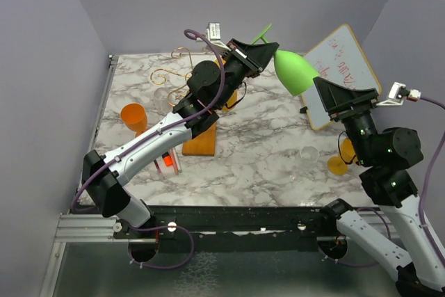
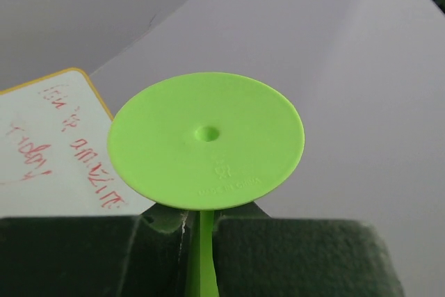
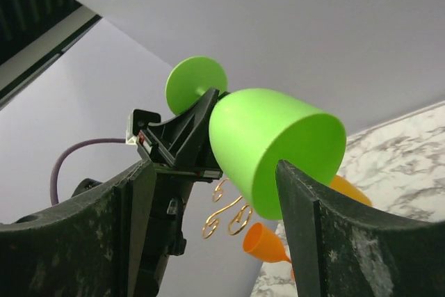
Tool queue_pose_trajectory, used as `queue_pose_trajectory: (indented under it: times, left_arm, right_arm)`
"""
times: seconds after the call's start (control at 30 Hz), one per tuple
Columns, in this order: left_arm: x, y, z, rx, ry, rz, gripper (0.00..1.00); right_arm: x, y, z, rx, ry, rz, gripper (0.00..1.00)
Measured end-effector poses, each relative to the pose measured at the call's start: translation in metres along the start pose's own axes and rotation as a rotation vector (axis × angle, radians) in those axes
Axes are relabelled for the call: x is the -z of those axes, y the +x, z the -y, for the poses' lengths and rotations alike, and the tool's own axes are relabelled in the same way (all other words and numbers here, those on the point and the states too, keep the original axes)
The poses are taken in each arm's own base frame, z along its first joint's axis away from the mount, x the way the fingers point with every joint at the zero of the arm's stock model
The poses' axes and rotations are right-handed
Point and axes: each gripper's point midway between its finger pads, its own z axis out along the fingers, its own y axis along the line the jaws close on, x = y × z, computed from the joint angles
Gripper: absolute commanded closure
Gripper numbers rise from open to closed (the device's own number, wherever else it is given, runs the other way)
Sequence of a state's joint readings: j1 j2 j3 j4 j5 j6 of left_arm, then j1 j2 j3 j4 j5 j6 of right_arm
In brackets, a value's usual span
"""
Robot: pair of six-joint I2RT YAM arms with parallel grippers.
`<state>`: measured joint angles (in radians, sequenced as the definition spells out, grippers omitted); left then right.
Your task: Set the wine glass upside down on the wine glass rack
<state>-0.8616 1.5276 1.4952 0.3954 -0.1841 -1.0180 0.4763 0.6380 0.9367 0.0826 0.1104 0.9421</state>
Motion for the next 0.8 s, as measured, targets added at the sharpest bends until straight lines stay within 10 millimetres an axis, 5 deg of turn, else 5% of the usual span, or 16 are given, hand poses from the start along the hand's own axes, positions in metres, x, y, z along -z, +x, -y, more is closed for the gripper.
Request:
queue_pose_trajectory:
  times: [0.3, 0.67, 0.8]
  left_arm:
    - [0.011, 0.022, -0.022, -0.273, 0.019, -0.098, 1.0]
    - [0.04, 0.056, -0.011, -0.73, 0.309, -0.302, 1.0]
    - [0.05, 0.065, -0.011, -0.848, 0.402, -0.341, 1.0]
  right_arm:
    - [0.023, -0.027, 0.002, 0.088, 0.139, 0.02, 0.23]
    - [-0.003, -0.005, -0.043, 0.155, -0.007, -0.178, 0.3]
    - [-0.015, 0.015, -0.043, 0.125, -0.008, -0.282, 0.34]
